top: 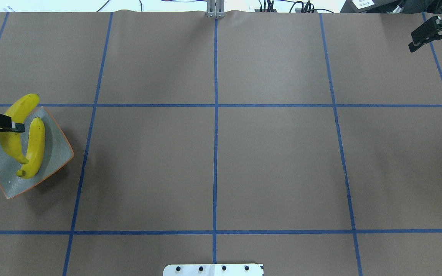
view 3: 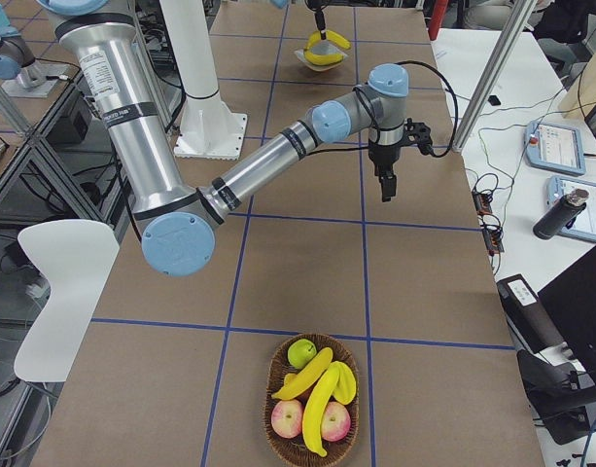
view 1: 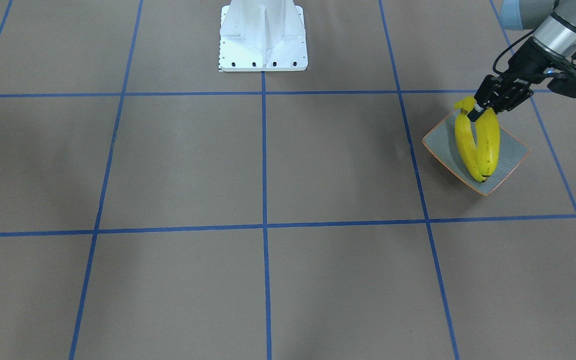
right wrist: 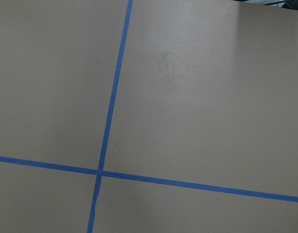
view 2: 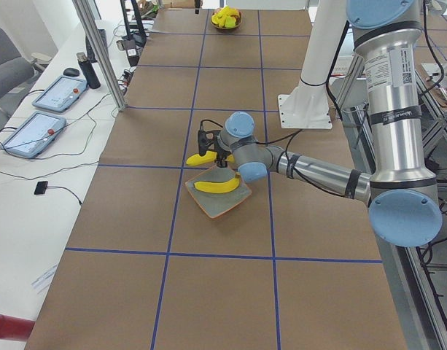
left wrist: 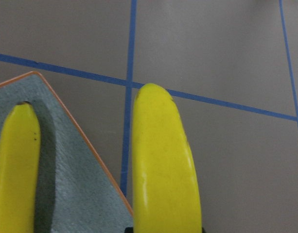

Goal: Transfer all bananas from basket to plate

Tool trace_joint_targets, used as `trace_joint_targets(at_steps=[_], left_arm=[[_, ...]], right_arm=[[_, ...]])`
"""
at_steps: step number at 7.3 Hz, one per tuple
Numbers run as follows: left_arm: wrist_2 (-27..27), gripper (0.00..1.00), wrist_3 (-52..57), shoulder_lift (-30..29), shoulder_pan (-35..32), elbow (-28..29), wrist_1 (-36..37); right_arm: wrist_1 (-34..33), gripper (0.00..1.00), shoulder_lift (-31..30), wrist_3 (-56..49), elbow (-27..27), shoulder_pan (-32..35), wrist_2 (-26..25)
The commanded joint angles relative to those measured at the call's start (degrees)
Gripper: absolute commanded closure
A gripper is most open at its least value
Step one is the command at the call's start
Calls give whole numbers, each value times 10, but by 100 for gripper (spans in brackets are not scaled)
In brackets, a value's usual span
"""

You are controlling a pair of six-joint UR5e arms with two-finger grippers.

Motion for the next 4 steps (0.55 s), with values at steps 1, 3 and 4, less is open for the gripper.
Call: trace_joint_targets(at_steps=[1, 3, 4], left_arm=[[-63, 100, 93, 26, -72, 32, 1], [-43, 100, 90, 15, -78, 59, 5], [-13, 100, 84, 13, -76, 62, 18]], right_arm=[[1, 0, 1, 0, 0, -1, 0], [1, 0, 1, 0, 0, -1, 0], [1, 0, 1, 0, 0, -1, 0]])
